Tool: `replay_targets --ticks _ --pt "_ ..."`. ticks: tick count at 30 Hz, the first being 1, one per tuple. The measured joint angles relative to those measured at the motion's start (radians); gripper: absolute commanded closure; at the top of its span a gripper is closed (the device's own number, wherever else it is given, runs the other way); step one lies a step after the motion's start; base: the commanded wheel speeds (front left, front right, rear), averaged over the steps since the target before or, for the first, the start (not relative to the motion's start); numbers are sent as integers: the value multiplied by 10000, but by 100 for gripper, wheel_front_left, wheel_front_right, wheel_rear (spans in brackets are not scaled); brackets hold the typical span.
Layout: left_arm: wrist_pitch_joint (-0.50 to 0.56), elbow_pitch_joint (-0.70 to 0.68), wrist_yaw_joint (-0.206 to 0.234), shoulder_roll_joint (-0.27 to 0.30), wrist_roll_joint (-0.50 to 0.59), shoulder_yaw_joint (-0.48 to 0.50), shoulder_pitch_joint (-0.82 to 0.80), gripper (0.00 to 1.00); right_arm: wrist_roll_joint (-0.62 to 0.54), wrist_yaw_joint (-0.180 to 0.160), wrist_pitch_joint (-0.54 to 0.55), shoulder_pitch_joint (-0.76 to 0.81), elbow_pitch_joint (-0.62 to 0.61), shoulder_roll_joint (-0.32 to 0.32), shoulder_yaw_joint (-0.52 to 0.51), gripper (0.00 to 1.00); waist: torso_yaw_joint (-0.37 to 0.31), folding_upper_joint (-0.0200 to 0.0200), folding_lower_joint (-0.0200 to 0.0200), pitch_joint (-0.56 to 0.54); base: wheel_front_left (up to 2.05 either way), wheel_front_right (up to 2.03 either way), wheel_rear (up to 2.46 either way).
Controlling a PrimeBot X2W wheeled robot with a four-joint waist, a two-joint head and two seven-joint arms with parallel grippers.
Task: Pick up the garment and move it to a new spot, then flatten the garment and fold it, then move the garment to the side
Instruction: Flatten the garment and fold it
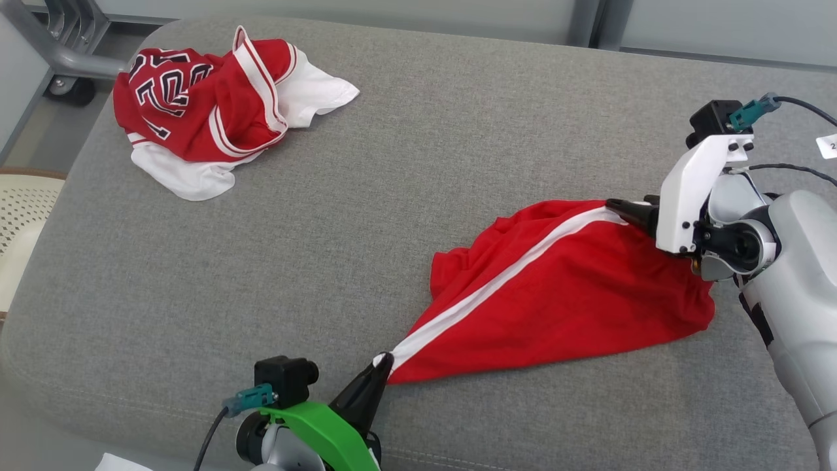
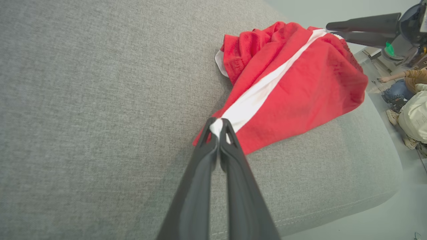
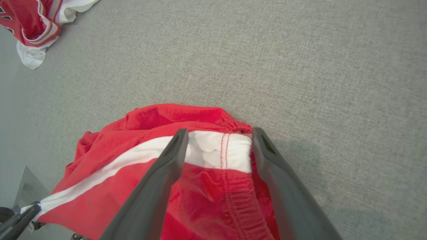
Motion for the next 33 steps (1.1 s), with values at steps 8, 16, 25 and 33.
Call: replay_targets --ticks 8,16,25,33 --pt "0 -58 15 -6 0 -2 2 100 671 0 1147 -6 -88 -380 554 13 -52 0 0 -30 0 0 0" --pt "-2 -165 104 19 0 59 12 100 1386 0 1772 -14 -593 -558 1221 100 -277 0 0 -138 0 0 0" --pt "-372 -447 286 117 92 581 -49 100 1814 0 125 -315 -1664 -748 932 100 -580 0 0 -113 0 0 0" --pt "-671 -798 359 69 240 1202 -1731 100 1672 0 -2082 -857 -2451 -754 1014 100 -979 0 0 -65 0 0 0"
